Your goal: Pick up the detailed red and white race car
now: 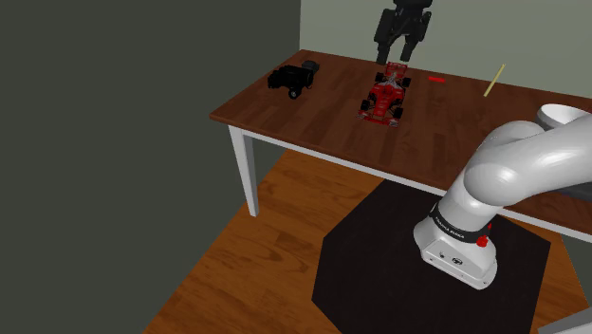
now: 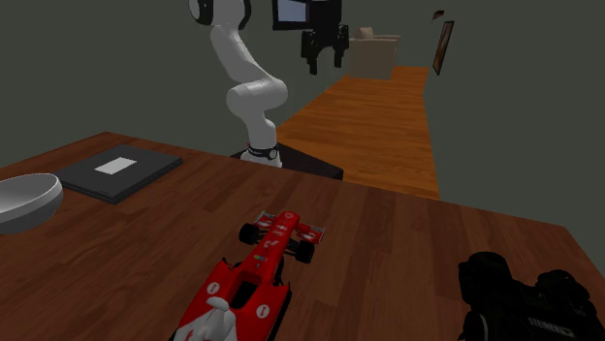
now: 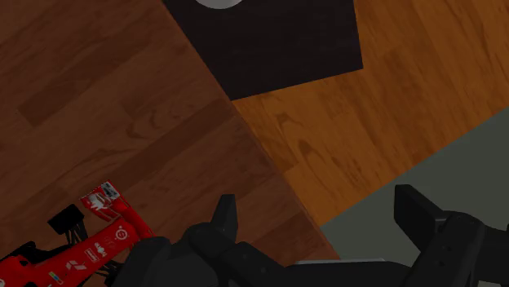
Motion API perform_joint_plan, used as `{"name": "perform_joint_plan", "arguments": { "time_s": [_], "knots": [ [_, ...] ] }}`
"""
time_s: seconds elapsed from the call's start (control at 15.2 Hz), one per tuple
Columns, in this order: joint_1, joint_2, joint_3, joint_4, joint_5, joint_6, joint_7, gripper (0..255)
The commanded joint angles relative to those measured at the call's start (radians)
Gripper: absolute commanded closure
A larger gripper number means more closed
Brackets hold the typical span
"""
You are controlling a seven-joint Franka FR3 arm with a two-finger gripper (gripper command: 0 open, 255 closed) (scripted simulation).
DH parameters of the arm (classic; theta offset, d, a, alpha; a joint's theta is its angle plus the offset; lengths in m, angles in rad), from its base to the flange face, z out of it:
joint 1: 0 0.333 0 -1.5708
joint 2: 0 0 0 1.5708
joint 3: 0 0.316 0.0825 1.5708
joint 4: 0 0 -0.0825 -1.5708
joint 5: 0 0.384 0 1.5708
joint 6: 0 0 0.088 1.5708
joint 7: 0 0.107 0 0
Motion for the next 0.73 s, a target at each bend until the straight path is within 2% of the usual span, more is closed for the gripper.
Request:
{"name": "perform_joint_plan", "arguments": {
  "time_s": [0.0,0.66],
  "knots": [
    [0.0,0.0,0.0,0.0,0.0,0.0,0.0,0],
    [-0.077,0.227,-0.122,0.031,-0.102,0.18,-0.086,0]
  ]
}}
